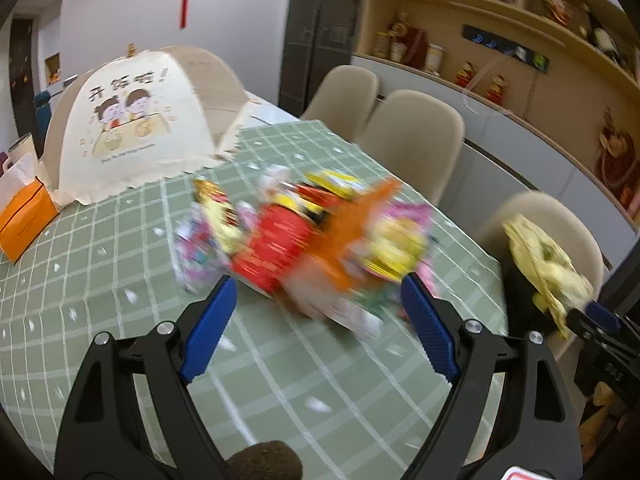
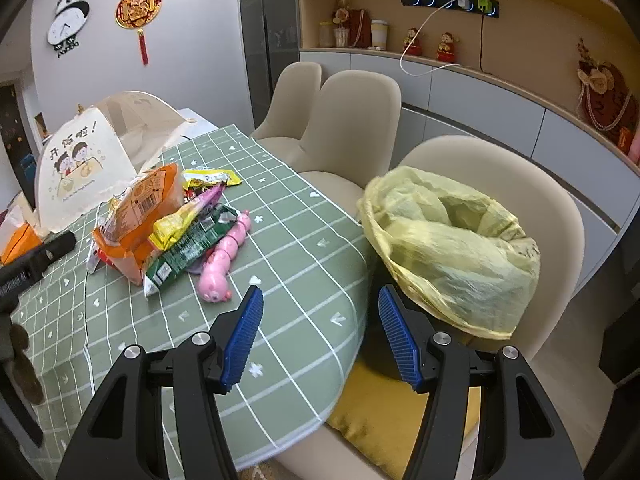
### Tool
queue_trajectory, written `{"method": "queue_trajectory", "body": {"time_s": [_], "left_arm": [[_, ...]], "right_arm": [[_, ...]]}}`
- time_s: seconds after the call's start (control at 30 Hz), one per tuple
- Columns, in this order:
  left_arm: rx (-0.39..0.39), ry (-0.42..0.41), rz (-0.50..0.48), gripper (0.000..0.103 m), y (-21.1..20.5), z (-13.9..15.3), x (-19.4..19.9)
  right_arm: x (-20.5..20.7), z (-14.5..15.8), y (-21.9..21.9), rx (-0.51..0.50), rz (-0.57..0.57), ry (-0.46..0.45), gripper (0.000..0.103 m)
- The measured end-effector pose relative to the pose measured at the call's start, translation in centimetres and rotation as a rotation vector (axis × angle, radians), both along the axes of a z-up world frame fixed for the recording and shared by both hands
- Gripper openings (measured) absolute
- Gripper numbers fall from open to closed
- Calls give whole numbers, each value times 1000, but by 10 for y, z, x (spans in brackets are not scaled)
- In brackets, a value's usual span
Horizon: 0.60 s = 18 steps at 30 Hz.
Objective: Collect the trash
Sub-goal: 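Reach the left gripper into the pile and grasp the pink tissue pack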
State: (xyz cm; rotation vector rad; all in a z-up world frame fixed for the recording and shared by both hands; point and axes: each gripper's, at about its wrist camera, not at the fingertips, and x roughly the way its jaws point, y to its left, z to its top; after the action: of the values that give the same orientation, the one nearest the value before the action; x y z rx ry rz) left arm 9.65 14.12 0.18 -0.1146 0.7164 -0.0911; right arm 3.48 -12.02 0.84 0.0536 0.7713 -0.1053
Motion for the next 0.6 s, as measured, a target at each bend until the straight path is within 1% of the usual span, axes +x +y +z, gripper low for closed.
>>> {"method": "queue_trajectory", "body": {"time_s": [0.1, 0.13, 0.2, 0.23, 0.27, 0.33, 0.4, 0.5, 0.6], "left_arm": [[-38, 51, 22, 80, 47, -12, 32], [-49, 70, 25, 81, 59, -18, 41], [-69, 89, 43, 83, 85, -32, 57], [-73, 97, 47, 83, 91, -37, 61], [-85, 119, 46, 83, 102, -45, 70], [-105, 156, 43, 83, 114, -57, 83], [-114, 183, 61, 83, 127, -69, 101], [-122, 210, 81, 83, 138, -83, 119], [-145, 237, 82, 80, 143, -95, 131]], "right_arm": [[13, 4, 18, -8, 5, -10, 57], [19, 3, 25, -6, 14, -9, 57], [30, 1, 36, -7, 33, 8, 57], [37, -2, 44, -14, 41, 21, 57], [41, -4, 47, -19, 44, 27, 57], [48, -11, 56, -25, 49, 42, 57], [54, -18, 64, -29, 51, 60, 57], [61, -30, 75, -53, 58, 95, 56], [63, -36, 81, -81, 64, 111, 56]]}}
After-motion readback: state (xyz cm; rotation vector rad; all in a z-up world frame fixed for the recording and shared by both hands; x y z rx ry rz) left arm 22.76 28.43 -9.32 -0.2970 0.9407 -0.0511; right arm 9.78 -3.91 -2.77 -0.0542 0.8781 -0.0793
